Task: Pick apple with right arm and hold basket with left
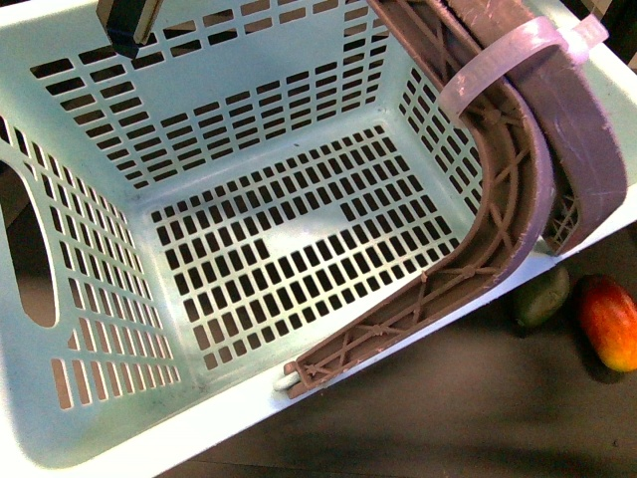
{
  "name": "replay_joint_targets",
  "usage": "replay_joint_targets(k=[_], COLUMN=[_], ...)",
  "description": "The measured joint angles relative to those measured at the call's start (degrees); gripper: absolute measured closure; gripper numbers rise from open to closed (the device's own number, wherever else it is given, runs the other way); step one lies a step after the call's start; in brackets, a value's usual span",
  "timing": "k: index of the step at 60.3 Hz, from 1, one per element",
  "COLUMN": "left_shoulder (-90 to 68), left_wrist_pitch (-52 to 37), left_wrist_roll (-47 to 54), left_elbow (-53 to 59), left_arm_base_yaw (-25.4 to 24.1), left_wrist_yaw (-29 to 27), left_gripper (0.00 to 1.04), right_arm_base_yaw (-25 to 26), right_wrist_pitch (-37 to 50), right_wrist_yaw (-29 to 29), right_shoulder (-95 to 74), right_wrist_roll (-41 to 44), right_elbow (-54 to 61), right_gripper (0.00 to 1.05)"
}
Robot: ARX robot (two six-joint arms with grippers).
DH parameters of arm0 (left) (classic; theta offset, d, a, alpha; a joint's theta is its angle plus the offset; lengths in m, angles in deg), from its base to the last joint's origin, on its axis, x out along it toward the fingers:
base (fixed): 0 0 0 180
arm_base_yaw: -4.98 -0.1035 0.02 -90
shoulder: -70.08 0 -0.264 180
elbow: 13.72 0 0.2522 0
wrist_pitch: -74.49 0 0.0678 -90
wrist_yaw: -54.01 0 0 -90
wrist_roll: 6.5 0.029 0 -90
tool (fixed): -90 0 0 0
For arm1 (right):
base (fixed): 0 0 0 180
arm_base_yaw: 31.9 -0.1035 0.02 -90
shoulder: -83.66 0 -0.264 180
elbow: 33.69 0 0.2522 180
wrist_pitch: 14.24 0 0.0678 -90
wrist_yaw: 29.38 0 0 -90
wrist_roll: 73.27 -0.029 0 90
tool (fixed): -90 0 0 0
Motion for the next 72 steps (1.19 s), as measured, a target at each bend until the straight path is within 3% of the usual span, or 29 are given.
replay_joint_targets(k=[10, 20, 34, 42, 58, 66, 72], left_shoulder=[0.0, 0.0, 0.0, 0.0, 0.0, 0.0, 0.0], left_wrist_pitch=[0.0, 0.0, 0.0, 0.0, 0.0, 0.0, 0.0], left_wrist_roll=[0.0, 0.0, 0.0, 0.0, 0.0, 0.0, 0.0], left_elbow=[0.0, 0.0, 0.0, 0.0, 0.0, 0.0, 0.0], left_arm_base_yaw=[0.0, 0.0, 0.0, 0.0, 0.0, 0.0, 0.0], left_wrist_yaw=[0.0, 0.0, 0.0, 0.0, 0.0, 0.0, 0.0], left_gripper=[0.88, 0.88, 0.88, 0.88, 0.88, 0.88, 0.88], right_arm_base_yaw=[-1.7, -7.5, -24.4, -28.6, -32.2, -32.2, -32.0], right_wrist_pitch=[-4.4, -6.0, -6.1, -5.3, -3.7, -3.5, -3.7], right_wrist_yaw=[-0.2, -2.4, -5.1, -5.7, -6.8, -7.1, -7.9], right_shoulder=[10.9, 18.5, 19.3, 16.7, 12.7, 12.2, 13.3], right_wrist_roll=[-0.7, -2.9, -6.6, -7.4, -9.4, -10.1, -10.4], right_elbow=[-3.0, -7.1, -9.8, -9.6, -7.7, -7.7, -7.7], right_gripper=[0.32, 0.32, 0.32, 0.33, 0.33, 0.09, 0.09])
